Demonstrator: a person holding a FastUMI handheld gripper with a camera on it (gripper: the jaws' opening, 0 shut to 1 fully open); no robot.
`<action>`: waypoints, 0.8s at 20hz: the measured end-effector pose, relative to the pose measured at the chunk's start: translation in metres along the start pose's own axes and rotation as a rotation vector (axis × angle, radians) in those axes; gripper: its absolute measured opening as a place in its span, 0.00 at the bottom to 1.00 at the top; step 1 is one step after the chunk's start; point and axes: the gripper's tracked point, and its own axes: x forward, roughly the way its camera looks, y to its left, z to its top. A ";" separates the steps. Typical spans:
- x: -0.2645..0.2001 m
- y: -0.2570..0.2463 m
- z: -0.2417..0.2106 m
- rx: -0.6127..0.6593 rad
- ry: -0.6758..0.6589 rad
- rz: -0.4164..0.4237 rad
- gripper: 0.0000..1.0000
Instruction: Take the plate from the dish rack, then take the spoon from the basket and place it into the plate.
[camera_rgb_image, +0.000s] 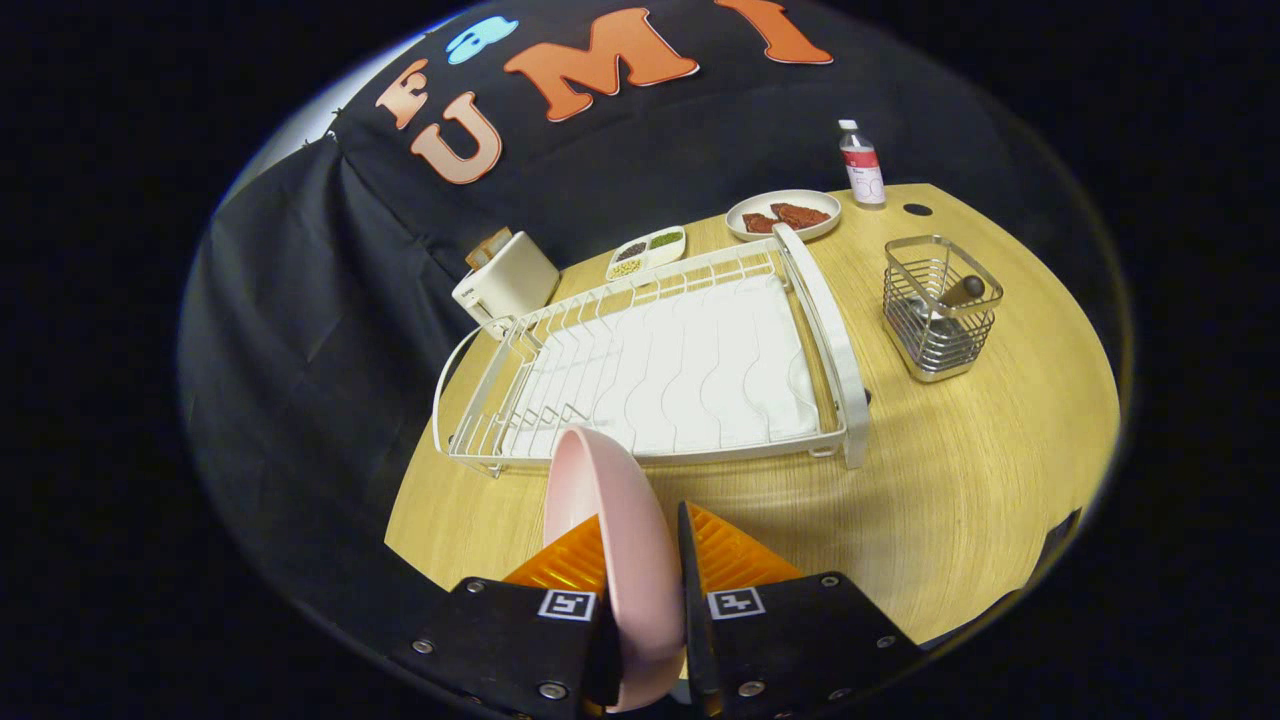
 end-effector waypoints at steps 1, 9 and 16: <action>0.003 -0.003 -0.005 -0.007 0.000 -0.011 0.27; 0.018 -0.027 -0.024 -0.017 -0.007 -0.039 0.28; -0.003 -0.037 -0.001 -0.067 -0.113 -0.044 0.38</action>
